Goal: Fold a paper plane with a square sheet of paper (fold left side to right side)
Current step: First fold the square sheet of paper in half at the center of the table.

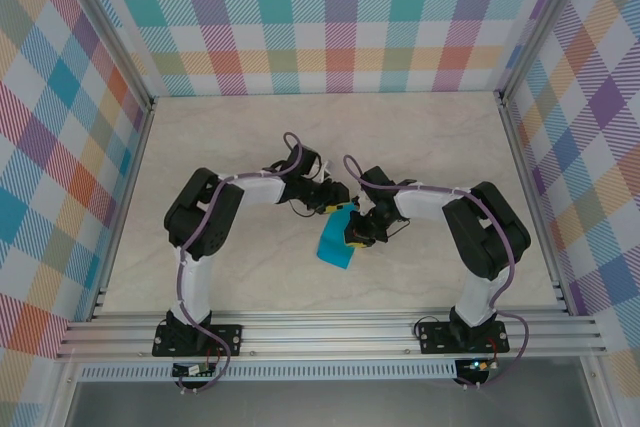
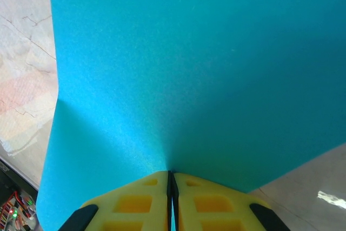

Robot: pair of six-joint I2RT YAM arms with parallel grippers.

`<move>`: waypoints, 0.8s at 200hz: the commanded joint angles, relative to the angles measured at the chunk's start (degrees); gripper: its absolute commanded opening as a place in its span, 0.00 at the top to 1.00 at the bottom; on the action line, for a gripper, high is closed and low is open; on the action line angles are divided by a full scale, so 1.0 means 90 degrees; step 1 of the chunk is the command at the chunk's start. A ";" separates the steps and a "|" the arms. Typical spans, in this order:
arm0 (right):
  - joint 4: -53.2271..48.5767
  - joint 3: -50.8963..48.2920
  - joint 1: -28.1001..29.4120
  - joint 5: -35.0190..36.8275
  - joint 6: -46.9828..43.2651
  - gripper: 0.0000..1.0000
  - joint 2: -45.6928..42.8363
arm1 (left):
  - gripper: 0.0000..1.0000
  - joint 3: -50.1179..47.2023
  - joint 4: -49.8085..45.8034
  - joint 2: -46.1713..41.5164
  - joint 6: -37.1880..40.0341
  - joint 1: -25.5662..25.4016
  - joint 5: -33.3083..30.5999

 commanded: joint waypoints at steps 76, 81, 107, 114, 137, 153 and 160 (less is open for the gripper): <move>-0.0587 -0.0174 0.0016 0.0731 -0.0191 0.88 0.0303 | 0.59 0.0869 -0.0256 0.0740 -0.0138 0.0137 -0.0558; -0.0587 -0.0184 0.0016 0.0735 -0.0193 0.89 0.0288 | 0.59 0.0938 -0.0252 0.0773 -0.0151 0.0159 -0.0551; -0.0575 -0.0203 0.0016 0.0729 -0.0195 0.88 0.0285 | 0.58 0.1345 -0.0344 0.0921 -0.0153 0.0219 -0.0515; -0.0573 -0.0220 0.0016 0.0727 -0.0193 0.88 0.0292 | 0.58 0.1451 -0.0360 0.0962 -0.0163 0.0234 -0.0511; -0.0539 -0.0240 0.0016 0.0712 -0.0177 0.88 0.0289 | 0.58 0.1757 -0.0382 0.1113 -0.0218 0.0273 -0.0481; -0.0514 -0.0261 0.0016 0.0709 -0.0163 0.88 0.0286 | 0.58 0.1892 -0.0407 0.1204 -0.0233 0.0320 -0.0491; -0.0499 -0.0270 0.0016 0.0692 -0.0154 0.88 0.0285 | 0.57 0.1931 -0.0410 0.1237 -0.0242 0.0349 -0.0485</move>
